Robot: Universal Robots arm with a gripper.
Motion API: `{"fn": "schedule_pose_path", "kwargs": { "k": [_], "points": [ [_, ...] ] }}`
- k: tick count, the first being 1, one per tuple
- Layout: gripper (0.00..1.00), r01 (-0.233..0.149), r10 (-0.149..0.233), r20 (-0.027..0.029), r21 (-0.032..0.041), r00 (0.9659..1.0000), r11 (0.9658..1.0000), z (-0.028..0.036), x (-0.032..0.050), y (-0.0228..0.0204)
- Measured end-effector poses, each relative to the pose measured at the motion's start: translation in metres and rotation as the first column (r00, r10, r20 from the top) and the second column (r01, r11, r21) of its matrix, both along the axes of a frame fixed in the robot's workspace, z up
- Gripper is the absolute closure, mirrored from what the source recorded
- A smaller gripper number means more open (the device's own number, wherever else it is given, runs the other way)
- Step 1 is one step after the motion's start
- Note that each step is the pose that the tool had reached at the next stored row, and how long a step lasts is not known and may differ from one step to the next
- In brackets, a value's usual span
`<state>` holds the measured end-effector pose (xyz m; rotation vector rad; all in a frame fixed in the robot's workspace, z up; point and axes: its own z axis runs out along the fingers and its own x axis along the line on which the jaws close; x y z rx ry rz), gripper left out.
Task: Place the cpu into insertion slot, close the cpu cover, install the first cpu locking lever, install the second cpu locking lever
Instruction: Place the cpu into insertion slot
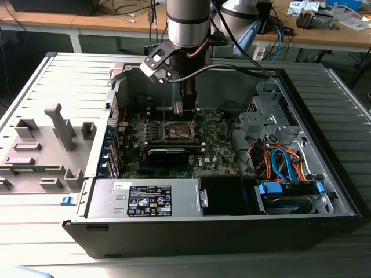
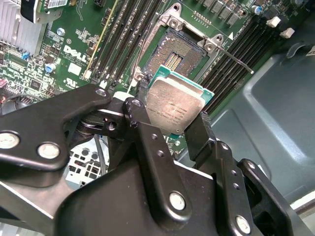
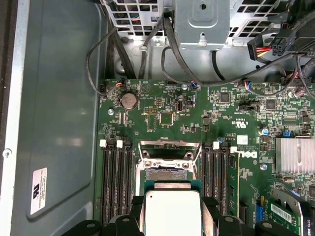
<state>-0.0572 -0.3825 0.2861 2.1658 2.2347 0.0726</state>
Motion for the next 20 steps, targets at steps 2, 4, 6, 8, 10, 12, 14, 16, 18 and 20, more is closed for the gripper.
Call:
{"fn": "schedule_pose_path", "kwargs": {
  "k": [2, 4, 6, 8, 10, 12, 14, 16, 18, 20],
  "points": [
    [0.45, 0.002, -0.002, -0.0001, 0.0000, 1.0000, 1.0000, 0.0000, 0.0000, 0.0000],
    [0.45, 0.004, -0.004, 0.0000, 0.0000, 1.0000, 1.0000, -0.0001, 0.0000, 0.0000],
    [0.45, 0.006, -0.006, -0.0001, 0.0000, 1.0000, 1.0000, -0.0001, 0.0000, 0.0000],
    [0.45, 0.008, -0.008, 0.0000, 0.0000, 1.0000, 1.0000, -0.0001, 0.0000, 0.0000],
    [0.45, 0.011, -0.011, -0.0001, -0.0001, 0.9999, 0.9999, -0.0002, 0.0000, 0.0000],
    [0.45, 0.013, -0.013, 0.0000, 0.0000, 0.9999, 0.9999, -0.0002, 0.0000, 0.0000],
    [0.45, 0.014, -0.014, 0.0000, 0.0000, 0.9999, 0.9999, -0.0002, 0.0000, 0.0000],
    [0.45, 0.016, -0.016, 0.0000, 0.0000, 0.9999, 0.9999, -0.0003, 0.0000, 0.0000],
    [0.45, 0.018, -0.018, 0.0000, -0.0001, 0.9998, 0.9998, -0.0003, 0.0000, 0.0000],
    [0.45, 0.021, -0.021, 0.0000, 0.0000, 0.9998, 0.9998, -0.0004, 0.0000, 0.0000]
  ]
}}
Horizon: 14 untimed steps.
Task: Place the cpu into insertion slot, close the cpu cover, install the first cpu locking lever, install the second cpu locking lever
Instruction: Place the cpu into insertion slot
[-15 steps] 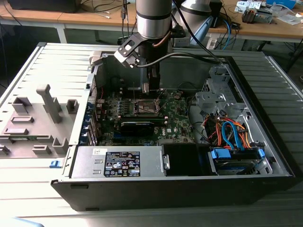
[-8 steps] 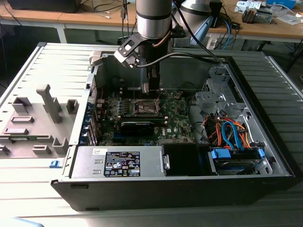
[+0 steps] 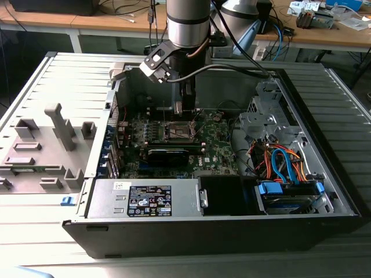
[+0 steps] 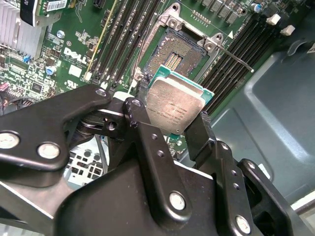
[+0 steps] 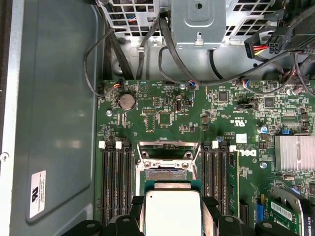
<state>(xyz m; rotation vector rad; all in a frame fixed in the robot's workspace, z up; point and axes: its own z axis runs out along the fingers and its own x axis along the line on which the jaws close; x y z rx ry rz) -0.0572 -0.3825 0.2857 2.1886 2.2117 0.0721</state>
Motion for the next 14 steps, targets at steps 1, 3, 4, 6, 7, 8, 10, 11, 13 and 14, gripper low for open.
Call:
{"fn": "schedule_pose_path", "kwargs": {
  "k": [1, 3, 4, 6, 7, 8, 10, 11, 13, 14],
  "points": [
    [0.45, 0.001, -0.001, 0.0000, -0.0001, 1.0000, 1.0000, 0.0000, 0.0000, 0.0000],
    [0.45, 0.003, -0.003, 0.0000, -0.0001, 1.0000, 1.0000, 0.0000, 0.0000, 0.0000],
    [0.45, 0.004, -0.004, 0.0000, 0.0000, 1.0000, 1.0000, -0.0001, 0.0000, 0.0000],
    [0.45, 0.006, -0.006, 0.0000, 0.0000, 1.0000, 1.0000, -0.0001, 0.0000, 0.0000],
    [0.45, 0.007, -0.007, 0.0000, 0.0000, 1.0000, 1.0000, -0.0001, 0.0000, 0.0000],
    [0.45, 0.007, -0.007, 0.0000, 0.0000, 1.0000, 1.0000, -0.0001, 0.0000, 0.0000],
    [0.45, 0.009, -0.009, 0.0000, 0.0000, 1.0000, 1.0000, -0.0001, 0.0000, 0.0000],
    [0.45, 0.010, -0.010, 0.0000, 0.0000, 1.0000, 1.0000, -0.0002, 0.0000, 0.0000],
    [0.45, 0.012, -0.012, 0.0000, 0.0000, 0.9999, 0.9999, -0.0002, 0.0000, 0.0000],
    [0.45, 0.014, -0.014, 0.0000, -0.0001, 0.9999, 0.9999, -0.0002, 0.0000, 0.0000]
  ]
}}
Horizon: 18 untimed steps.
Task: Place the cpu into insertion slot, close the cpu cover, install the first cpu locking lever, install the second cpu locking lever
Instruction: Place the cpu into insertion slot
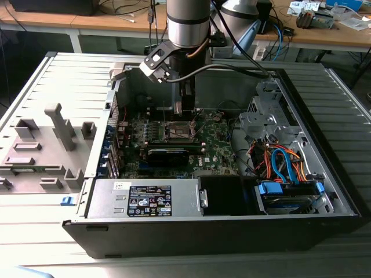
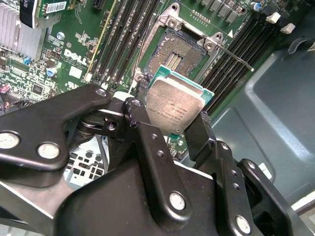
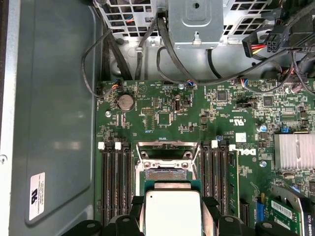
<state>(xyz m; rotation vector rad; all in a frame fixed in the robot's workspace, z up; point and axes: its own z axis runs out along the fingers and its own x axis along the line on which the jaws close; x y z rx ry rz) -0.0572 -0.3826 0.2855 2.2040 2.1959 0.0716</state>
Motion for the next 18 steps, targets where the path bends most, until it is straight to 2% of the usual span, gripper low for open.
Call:
{"fn": "schedule_pose_path", "kwargs": {
  "k": [18],
  "points": [
    [0.45, 0.016, -0.016, 0.0001, 0.0001, 0.9999, 0.9999, -0.0003, 0.0000, 0.0000]
  ]
}}
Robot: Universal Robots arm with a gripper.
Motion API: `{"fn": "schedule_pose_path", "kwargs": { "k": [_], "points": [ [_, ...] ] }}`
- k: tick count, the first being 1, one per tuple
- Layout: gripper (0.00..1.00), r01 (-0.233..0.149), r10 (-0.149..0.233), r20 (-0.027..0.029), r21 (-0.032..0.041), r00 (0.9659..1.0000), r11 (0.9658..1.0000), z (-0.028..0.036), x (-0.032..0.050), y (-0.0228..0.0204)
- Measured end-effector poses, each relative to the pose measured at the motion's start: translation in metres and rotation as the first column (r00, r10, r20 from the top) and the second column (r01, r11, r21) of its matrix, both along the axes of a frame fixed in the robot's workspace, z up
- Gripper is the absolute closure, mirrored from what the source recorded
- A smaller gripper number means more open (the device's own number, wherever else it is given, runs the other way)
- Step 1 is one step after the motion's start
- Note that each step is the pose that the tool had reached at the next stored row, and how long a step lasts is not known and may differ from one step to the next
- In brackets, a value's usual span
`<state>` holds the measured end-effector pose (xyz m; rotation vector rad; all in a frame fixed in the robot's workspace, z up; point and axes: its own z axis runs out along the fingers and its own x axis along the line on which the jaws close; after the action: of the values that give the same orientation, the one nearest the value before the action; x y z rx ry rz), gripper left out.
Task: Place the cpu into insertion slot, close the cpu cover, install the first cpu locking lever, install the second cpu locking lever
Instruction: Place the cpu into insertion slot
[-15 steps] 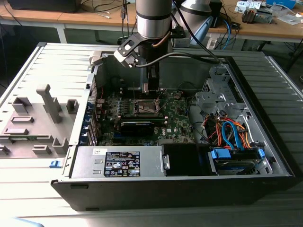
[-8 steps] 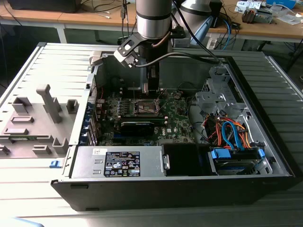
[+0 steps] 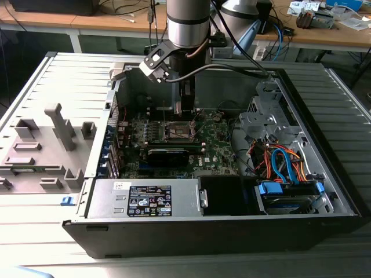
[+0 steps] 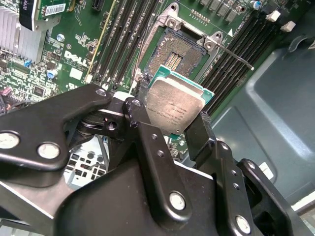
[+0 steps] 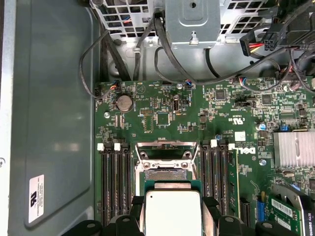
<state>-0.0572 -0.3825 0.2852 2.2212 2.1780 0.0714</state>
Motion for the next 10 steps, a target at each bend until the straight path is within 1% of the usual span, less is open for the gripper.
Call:
{"fn": "schedule_pose_path", "kwargs": {
  "k": [10],
  "points": [
    [0.45, 0.010, -0.010, 0.0000, 0.0000, 1.0000, 1.0000, -0.0002, 0.0000, 0.0000]
  ]
}}
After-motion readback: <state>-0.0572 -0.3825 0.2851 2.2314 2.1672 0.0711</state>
